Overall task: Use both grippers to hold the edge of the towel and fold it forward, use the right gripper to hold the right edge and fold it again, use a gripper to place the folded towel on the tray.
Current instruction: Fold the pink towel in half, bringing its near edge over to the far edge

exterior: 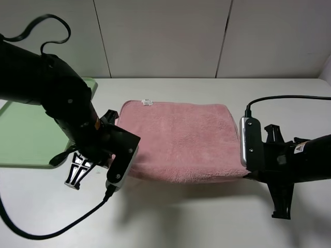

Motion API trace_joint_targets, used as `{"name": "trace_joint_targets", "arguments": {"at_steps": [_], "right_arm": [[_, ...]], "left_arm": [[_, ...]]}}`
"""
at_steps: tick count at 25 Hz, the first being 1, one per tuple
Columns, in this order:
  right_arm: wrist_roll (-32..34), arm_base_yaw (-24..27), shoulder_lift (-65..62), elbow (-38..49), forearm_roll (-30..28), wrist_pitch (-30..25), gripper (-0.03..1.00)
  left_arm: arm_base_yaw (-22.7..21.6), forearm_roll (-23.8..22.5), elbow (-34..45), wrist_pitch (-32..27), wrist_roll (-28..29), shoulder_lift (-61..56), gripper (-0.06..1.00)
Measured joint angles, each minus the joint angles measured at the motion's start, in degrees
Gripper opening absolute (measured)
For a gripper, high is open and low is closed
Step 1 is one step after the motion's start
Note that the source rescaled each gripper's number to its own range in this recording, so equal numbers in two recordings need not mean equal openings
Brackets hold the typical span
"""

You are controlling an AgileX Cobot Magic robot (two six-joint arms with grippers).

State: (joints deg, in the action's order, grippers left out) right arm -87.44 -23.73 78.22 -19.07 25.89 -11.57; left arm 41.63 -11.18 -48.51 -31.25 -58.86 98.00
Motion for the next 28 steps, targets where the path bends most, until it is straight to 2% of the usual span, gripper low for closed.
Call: {"name": "trace_joint_targets", "arguments": {"at_steps": [15, 19, 24, 28], "right_arm": [[7.96, 0.0, -10.98, -0.21, -0.63, -10.26, 0.0], [14.52, 0.0, -13.45, -2.42, -5.98, -15.24, 0.0], [23.58, 0.0, -14.85, -6.97, -13.41, -22.14, 0.0], [25.43, 0.0, -14.88, -9.79, -15.53, -25.43, 0.0]], "left_arm": [[0.69, -0.71, 0.0, -6.99, 5.32, -6.11, 0.0], [3.29, -1.54, 0.0, -8.51, 6.44, -7.33, 0.0], [5.7, -3.8, 0.0, -8.78, 10.87, -8.32, 0.0], [5.81, -5.79, 0.0, -8.67, 14.78, -8.44, 0.0]]}}
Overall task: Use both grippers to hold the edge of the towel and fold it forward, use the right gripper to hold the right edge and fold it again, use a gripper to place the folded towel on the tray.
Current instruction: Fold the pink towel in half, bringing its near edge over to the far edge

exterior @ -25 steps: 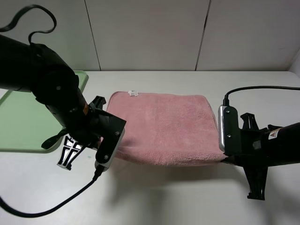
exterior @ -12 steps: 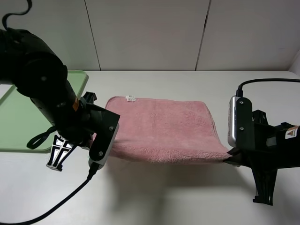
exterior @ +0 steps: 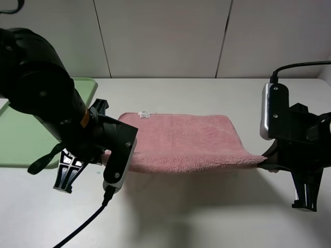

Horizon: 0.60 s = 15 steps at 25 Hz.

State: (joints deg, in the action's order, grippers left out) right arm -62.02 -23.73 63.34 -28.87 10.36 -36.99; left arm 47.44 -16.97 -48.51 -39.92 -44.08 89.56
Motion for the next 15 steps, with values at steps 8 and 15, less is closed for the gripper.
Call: {"name": "trace_joint_targets", "arguments": {"at_steps": [8, 15], "right_arm": [[1.2, 0.0, 0.74, -2.46, -1.09, -0.7, 0.0], [4.38, 0.0, 7.95, -7.65, -2.97, -1.2, 0.0]], "left_arm": [[0.0, -3.61, -1.98, -0.25, 6.69, 0.0, 0.0], [-0.19, -5.9, -8.68, -4.38, 7.26, 0.95, 0.0]]}}
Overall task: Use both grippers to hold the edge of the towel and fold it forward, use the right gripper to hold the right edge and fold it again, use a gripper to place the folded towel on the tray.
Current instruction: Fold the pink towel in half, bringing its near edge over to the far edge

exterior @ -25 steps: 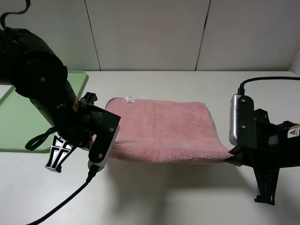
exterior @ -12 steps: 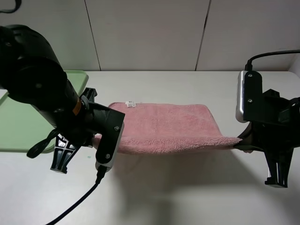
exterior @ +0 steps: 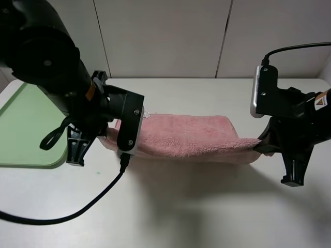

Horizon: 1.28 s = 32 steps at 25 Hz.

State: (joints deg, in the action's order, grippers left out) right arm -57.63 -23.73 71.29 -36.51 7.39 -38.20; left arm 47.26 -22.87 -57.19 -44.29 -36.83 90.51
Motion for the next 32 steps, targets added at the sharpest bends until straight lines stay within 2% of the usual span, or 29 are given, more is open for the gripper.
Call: {"name": "trace_joint_targets", "arguments": {"at_steps": [4, 10, 17, 22, 32], "right_arm": [[0.18, 0.0, 3.78, -2.67, -0.62, 0.05, 0.0], [0.18, 0.34, 9.4, -6.92, -1.89, 0.91, 0.0], [0.12, 4.77, 15.22, -12.59, -0.92, 2.61, 0.0], [-1.18, 7.6, 17.69, -14.37, -0.34, 3.65, 0.0], [-1.82, 8.18, 23.15, -17.92, -0.87, 6.13, 0.0]], "left_arm": [[-1.67, -0.58, -2.4, -0.7, 0.0, 3.67, 0.0], [-7.31, -0.69, -5.79, -0.16, -0.33, 8.29, 0.0], [-12.8, 0.51, -8.84, 4.24, -3.38, 11.22, 0.0], [-13.94, 0.8, -11.31, 6.59, -4.31, 14.81, 0.0], [-14.93, -0.13, -19.53, 5.47, -4.35, 23.34, 0.0]]}}
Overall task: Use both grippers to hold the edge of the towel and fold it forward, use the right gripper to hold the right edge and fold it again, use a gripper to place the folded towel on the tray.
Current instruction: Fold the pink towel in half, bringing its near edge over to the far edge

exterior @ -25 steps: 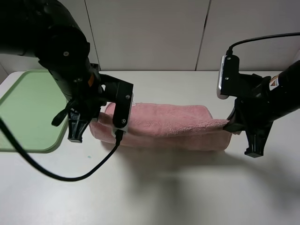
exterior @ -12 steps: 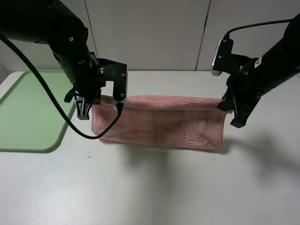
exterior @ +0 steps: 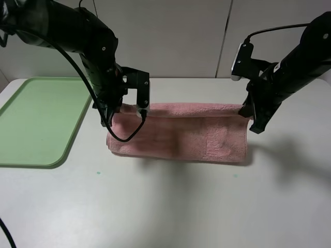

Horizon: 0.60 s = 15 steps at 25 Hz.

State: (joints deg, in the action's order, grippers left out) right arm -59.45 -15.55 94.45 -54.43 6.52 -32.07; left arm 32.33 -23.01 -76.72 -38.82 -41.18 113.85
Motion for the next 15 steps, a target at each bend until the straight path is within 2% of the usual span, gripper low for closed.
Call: {"name": "trace_joint_targets", "arguments": {"at_steps": [7, 15], "right_arm": [[-0.12, 0.42, 4.3, -4.17, -0.06, 0.24, 0.0], [-0.12, 0.42, 7.67, -4.91, 0.09, 1.82, 0.0]], "left_arm": [[-0.33, -1.18, -1.09, 0.21, 0.0, 1.47, 0.0], [-2.5, -0.9, -1.28, 2.82, 0.28, 1.58, 0.0]]}}
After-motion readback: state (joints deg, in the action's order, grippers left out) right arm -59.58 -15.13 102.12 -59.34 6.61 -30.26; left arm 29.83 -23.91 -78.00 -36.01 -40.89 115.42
